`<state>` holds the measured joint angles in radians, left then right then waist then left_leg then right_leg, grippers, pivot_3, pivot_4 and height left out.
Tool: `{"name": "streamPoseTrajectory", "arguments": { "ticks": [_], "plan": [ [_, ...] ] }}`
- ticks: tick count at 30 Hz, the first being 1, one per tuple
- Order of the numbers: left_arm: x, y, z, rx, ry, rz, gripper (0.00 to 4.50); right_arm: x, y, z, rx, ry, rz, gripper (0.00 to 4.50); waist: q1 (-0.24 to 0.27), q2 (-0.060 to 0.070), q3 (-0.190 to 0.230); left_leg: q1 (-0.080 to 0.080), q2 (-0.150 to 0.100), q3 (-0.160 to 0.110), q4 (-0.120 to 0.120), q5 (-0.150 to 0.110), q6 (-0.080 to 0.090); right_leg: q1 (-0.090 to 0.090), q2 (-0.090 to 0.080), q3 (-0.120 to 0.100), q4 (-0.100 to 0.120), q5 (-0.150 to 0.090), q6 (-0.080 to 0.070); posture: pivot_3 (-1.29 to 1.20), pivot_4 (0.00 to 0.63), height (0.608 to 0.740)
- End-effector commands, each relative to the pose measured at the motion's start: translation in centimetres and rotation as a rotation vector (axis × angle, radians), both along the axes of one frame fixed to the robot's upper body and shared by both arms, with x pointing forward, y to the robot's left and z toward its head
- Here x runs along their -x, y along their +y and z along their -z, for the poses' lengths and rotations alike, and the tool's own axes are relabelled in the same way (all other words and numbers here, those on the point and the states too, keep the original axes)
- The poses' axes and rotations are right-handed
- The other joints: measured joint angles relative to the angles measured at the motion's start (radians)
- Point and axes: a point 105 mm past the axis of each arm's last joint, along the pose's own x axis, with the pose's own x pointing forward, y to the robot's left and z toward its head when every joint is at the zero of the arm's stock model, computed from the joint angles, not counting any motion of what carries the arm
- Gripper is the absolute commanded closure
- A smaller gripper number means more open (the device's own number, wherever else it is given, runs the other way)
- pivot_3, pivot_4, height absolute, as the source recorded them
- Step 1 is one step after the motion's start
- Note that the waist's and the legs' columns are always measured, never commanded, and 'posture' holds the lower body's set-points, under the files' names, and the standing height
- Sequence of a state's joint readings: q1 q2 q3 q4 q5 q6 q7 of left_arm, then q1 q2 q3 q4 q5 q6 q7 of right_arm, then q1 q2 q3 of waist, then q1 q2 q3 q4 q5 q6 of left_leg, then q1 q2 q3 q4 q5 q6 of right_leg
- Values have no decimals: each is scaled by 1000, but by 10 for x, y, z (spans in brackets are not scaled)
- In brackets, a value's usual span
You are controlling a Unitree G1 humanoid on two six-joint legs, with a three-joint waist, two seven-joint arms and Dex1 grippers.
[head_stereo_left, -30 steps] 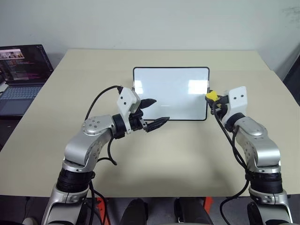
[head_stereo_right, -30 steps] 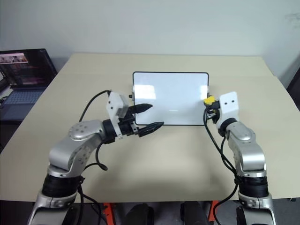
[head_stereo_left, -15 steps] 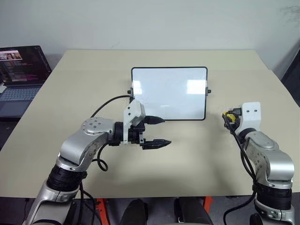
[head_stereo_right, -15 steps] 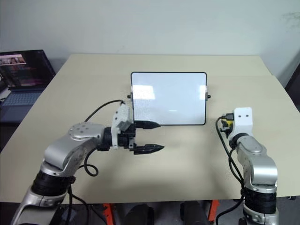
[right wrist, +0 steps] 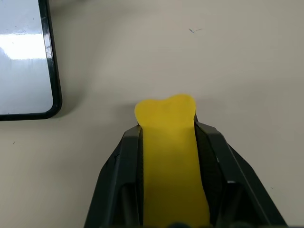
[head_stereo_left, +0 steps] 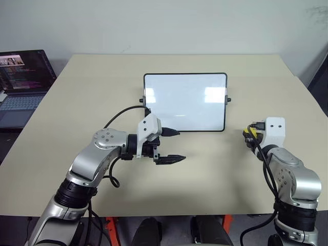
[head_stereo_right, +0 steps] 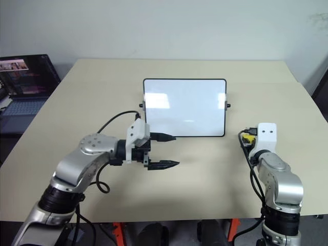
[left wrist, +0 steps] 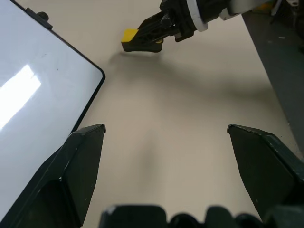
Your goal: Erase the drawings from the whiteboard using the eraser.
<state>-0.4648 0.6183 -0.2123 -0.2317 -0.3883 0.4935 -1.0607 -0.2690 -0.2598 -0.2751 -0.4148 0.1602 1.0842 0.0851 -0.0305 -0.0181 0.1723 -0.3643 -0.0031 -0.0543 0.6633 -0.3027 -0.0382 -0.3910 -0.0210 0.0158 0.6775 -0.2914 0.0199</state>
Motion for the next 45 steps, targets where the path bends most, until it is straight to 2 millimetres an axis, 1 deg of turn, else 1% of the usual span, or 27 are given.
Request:
{"name": "streamPoseTrajectory", "arguments": {
  "ticks": [1, 8, 20, 25, 38, 40, 41, 43, 45],
  "plan": [
    [2, -3, -7, 10, -39, 15, 0, -4, 1, -12, -7, -53, -5, 3272, 0, 0, 0, 0, 0, 0, 0, 0, 0, 0, 0, 0, 0, 0, 0, 0, 150, 740],
    [1, -1, -7, 13, -46, -1, 0, -4, 11, -9, -30, -45, -24, 3272, 0, 0, 0, 0, 0, 0, 0, 0, 0, 0, 0, 0, 0, 0, 0, 0, 150, 740],
    [-1, 1, -7, 9, -52, -15, 0, -16, 20, -7, -45, -47, -40, 3272, 0, 0, 0, 0, 0, 0, 0, 0, 0, 0, 0, 0, 0, 0, 0, 0, 150, 740],
    [-1, 2, -7, 7, -54, -18, 0, -18, 17, -2, -35, -40, -38, 3272, -1, 0, 0, 0, 0, 0, 0, 0, 0, 0, 0, 0, 0, 0, 0, 0, 150, 740],
    [-3, 2, -8, 7, -64, -27, 0, -17, 15, 0, -29, -33, -34, 3272, 0, 0, 0, 0, 0, 0, 0, 0, 0, 0, 0, 0, 0, 0, 0, 0, 150, 740],
    [-3, 2, -9, 8, -64, -26, 0, -17, 14, 0, -28, -31, -32, 2576, 0, 0, 0, 0, 0, 0, 0, 0, 0, 0, 0, 0, 0, 0, 0, 0, 150, 740],
    [-3, 2, -9, 8, -64, -26, 0, -17, 14, 0, -28, -31, -31, 2350, 0, 0, 0, 0, 0, 0, 0, 0, 0, 0, 0, 0, 0, 0, 0, 0, 150, 740],
    [-3, 1, -9, 10, -64, -25, 0, -16, 13, 0, -25, -29, -29, 1730, 0, 0, 0, 0, 0, 0, 0, 0, 0, 0, 0, 0, 0, 0, 0, 0, 150, 740],
    [-3, 1, -9, 10, -65, -24, 0, -16, 12, 0, -24, -29, -28, 955, 0, 0, 0, 0, 0, 0, 0, 0, 0, 0, 0, 0, 0, 0, 0, 0, 150, 740]
  ]
}}
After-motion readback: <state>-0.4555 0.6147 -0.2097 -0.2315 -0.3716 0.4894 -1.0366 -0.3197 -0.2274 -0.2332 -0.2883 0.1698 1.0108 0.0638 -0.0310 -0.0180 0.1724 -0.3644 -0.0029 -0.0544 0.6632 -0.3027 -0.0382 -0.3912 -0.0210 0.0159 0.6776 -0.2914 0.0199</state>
